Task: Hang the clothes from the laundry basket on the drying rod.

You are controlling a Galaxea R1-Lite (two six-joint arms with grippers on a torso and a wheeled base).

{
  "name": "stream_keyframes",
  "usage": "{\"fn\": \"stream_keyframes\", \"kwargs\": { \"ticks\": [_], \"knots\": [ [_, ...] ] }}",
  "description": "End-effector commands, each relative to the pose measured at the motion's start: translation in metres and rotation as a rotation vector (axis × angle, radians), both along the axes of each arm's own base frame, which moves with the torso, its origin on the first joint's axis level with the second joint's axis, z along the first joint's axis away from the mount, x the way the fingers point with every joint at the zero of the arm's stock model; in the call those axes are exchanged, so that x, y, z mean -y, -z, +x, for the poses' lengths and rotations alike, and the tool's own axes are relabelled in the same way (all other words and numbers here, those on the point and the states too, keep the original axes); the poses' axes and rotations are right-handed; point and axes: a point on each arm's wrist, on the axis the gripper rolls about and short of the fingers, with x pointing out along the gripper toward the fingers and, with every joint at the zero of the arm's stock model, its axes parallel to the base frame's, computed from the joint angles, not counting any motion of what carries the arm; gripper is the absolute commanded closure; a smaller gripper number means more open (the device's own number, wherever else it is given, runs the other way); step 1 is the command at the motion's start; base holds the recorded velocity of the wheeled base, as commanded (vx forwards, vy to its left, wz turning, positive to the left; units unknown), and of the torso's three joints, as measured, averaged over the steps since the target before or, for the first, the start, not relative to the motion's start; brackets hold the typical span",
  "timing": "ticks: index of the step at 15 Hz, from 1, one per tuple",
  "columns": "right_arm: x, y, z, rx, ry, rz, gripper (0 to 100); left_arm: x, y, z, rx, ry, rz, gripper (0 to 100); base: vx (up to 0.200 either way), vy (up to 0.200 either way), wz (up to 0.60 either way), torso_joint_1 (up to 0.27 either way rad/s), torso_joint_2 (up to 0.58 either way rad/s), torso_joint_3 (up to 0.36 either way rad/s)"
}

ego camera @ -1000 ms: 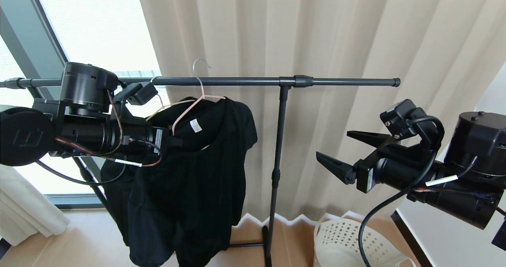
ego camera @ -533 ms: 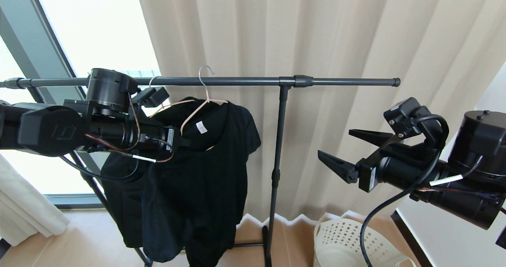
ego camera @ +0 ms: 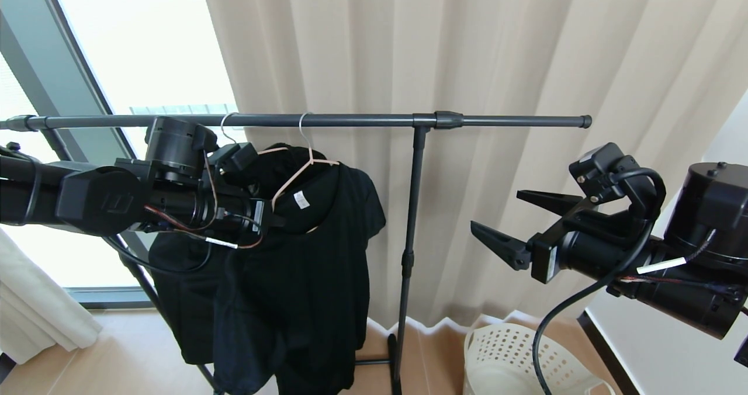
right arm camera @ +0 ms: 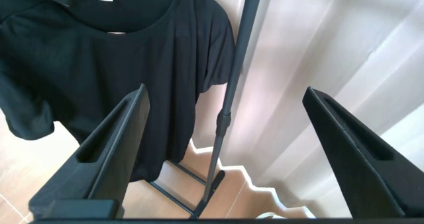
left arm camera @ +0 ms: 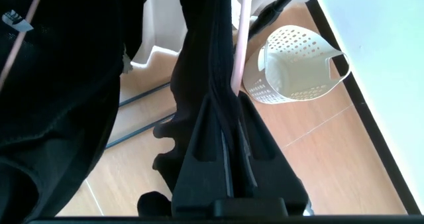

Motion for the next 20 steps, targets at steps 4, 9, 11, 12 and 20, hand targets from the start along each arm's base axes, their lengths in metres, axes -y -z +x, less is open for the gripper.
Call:
{"fn": "stream_keyframes", "kwargs": {
  "ticks": [4, 9, 11, 12, 20],
  "knots": [
    [0.0, -0.001, 0.0, 0.003, -0.001, 0.002, 0, 0.001, 0.002, 0.002, -0.007, 0.001, 0.001, 100, 0.0, 0.0, 0.0, 0.0, 0.0, 0.0],
    [0.0, 0.0, 0.0, 0.002, -0.001, 0.001, 0, 0.0, 0.002, 0.002, -0.005, 0.001, 0.002, 0, 0.0, 0.0, 0.0, 0.0, 0.0, 0.0],
    [0.0, 0.0, 0.0, 0.002, -0.001, 0.001, 0, 0.0, 0.003, 0.001, -0.007, -0.003, 0.005, 0, 0.0, 0.0, 0.0, 0.0, 0.0, 0.0],
    [0.0, 0.0, 0.0, 0.002, -0.001, 0.001, 0, 0.0, 0.003, 0.002, -0.006, -0.008, 0.008, 0, 0.0, 0.0, 0.0, 0.0, 0.0, 0.0],
    [0.004, -0.005, 0.0, 0.016, 0.012, 0.008, 0, -0.003, -0.008, -0.014, 0.006, -0.023, -0.01, 0, 0.0, 0.0, 0.0, 0.0, 0.0, 0.0]
  ]
}}
